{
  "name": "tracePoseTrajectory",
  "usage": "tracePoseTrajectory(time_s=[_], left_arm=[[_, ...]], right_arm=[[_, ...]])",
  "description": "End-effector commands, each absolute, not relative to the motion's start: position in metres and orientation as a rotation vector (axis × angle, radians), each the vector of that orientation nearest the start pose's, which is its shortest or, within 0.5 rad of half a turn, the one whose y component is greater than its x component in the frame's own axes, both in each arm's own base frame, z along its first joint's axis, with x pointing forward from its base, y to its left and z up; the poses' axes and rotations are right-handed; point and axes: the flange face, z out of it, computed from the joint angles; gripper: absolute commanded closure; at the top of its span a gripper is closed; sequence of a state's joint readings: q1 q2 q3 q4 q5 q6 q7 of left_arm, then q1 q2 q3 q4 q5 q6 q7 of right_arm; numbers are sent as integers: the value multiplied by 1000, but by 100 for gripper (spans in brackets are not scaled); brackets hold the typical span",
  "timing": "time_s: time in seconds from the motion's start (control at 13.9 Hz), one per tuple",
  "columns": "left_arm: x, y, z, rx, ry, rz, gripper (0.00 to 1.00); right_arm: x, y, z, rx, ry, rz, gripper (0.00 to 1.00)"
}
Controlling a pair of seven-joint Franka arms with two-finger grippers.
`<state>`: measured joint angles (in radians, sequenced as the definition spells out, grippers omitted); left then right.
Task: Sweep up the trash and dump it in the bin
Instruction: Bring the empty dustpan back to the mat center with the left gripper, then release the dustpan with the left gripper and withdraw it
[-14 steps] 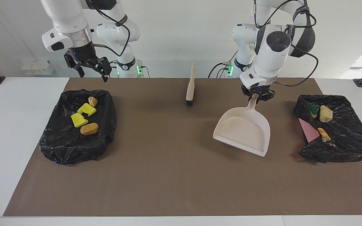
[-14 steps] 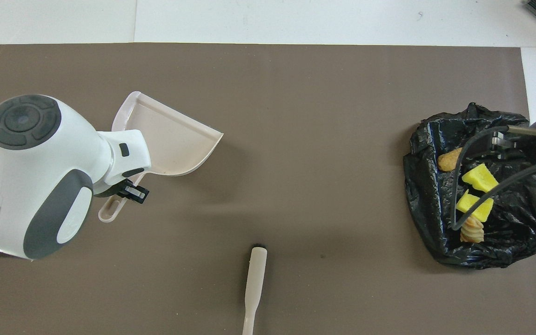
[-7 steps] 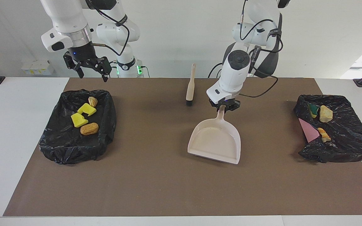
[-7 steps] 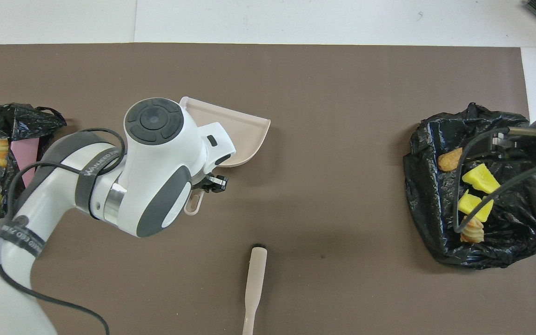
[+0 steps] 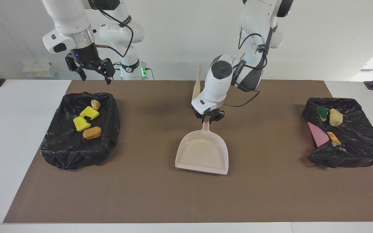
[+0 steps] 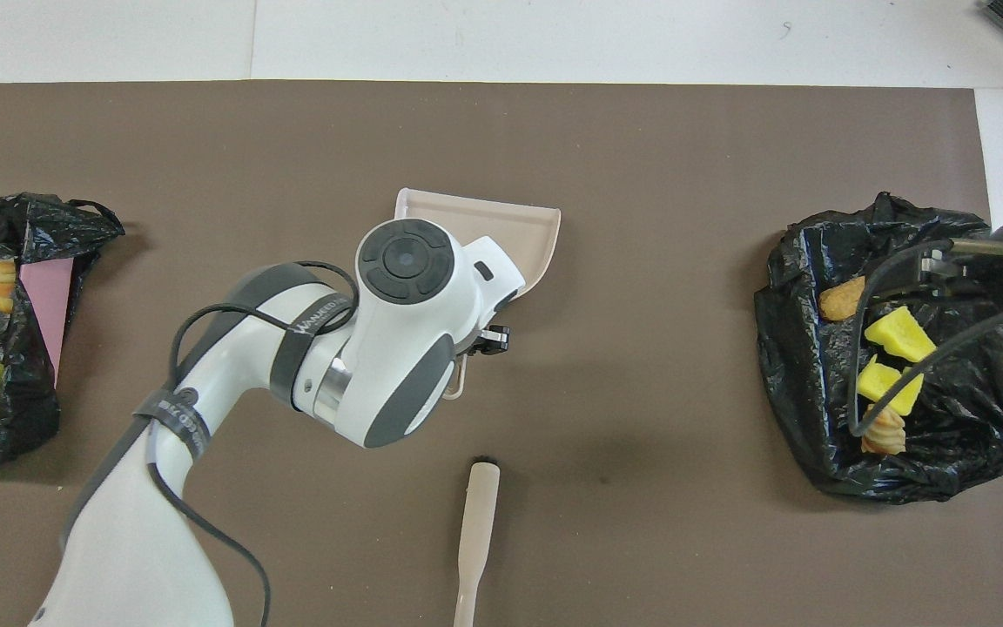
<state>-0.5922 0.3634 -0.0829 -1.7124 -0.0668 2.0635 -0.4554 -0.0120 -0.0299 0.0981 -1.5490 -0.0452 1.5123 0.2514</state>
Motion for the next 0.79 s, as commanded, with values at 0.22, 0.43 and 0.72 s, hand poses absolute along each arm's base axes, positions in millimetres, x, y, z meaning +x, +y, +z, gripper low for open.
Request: tracePoseTrajectory(time_s=[0.22, 0.43, 0.72], left_arm=[[519, -407, 391, -3197, 178, 51, 0], [546, -356, 425, -3209, 59, 20, 0], [588, -268, 456, -3226, -56, -60, 0]], right_arm=[[530, 38, 644, -3171, 219, -8, 0], [528, 38, 643, -3171, 221, -6, 0], [528, 38, 643, -3171, 221, -6, 0]])
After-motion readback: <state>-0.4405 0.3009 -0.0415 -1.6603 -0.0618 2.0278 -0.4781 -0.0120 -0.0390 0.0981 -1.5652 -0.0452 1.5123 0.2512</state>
